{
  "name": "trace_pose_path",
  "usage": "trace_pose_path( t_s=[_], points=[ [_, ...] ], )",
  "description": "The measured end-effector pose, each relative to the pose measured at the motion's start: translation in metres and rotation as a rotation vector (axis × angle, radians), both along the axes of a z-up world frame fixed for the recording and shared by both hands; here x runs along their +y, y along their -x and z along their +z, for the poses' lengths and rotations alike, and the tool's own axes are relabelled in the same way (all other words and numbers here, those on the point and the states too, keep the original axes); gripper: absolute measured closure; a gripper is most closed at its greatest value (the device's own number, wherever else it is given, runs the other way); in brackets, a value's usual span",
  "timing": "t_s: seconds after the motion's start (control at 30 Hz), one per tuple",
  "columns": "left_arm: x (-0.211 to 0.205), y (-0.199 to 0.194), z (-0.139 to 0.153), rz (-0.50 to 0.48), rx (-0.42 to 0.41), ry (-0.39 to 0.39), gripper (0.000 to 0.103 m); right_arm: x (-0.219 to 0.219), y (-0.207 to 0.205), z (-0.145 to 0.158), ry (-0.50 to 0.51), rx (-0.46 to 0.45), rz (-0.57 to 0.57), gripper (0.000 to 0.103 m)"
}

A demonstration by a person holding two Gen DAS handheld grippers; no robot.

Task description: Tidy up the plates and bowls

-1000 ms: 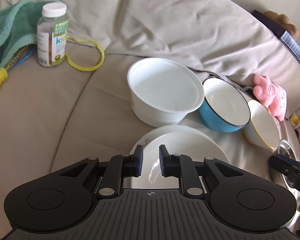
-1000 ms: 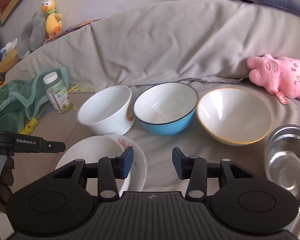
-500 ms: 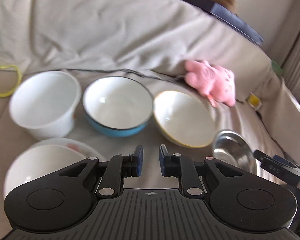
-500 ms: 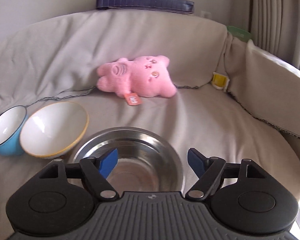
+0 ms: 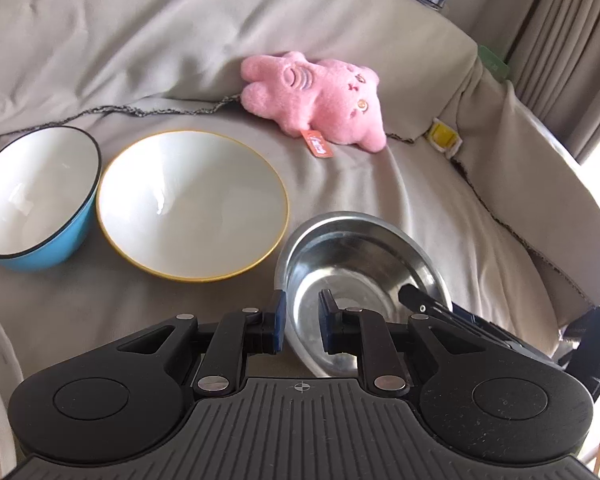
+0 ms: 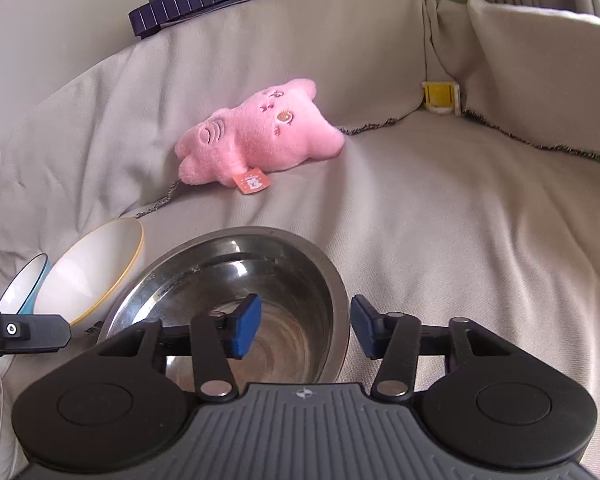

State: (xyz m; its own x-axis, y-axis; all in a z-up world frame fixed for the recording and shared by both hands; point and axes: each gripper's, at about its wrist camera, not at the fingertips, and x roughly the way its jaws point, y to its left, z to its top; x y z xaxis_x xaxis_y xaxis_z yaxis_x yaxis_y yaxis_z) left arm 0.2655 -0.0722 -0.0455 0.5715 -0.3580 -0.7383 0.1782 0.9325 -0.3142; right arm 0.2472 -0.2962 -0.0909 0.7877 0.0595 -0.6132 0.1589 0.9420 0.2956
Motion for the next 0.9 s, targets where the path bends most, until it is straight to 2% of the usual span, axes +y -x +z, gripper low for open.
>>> trace_pose_path(
  t_s=[0.13, 0.3, 0.37, 0.47, 0.57, 0.77, 0.83, 0.9],
  points=[
    [0.000, -0.008, -0.011, 0.059, -0.006, -0.043, 0.084, -0.008, -0.003, -0.011, -0.056, 0.026, 0.014, 0.076],
    [-0.003, -0.015, -0.024, 0.076, 0.033, -0.045, 0.084, -0.014, -0.006, -0.023, -0.102, 0.068, 0.038, 0.087],
    [-0.007, -0.014, -0.025, 0.054, 0.036, -0.032, 0.084, -0.015, -0.006, -0.024, -0.123, 0.074, 0.055, 0.088],
    [-0.011, -0.011, -0.022, 0.029, 0.031, -0.036, 0.072, -0.010, -0.005, -0.024, -0.106, 0.076, 0.074, 0.088],
    [-0.009, -0.010, -0.019, 0.037, 0.029, -0.034, 0.070, -0.008, -0.004, -0.025, -0.109, 0.082, 0.091, 0.088],
    [0.012, -0.002, -0.007, 0.096, -0.035, 0.110, 0.071, -0.007, -0.004, -0.026, -0.123, 0.095, 0.115, 0.088],
    [0.011, -0.005, -0.004, 0.079, -0.048, 0.101, 0.071, -0.006, -0.004, -0.026, -0.126, 0.101, 0.116, 0.088],
    [0.004, -0.010, -0.007, 0.065, -0.023, 0.056, 0.071, -0.008, -0.004, -0.027, -0.136, 0.103, 0.117, 0.088]
  ],
)
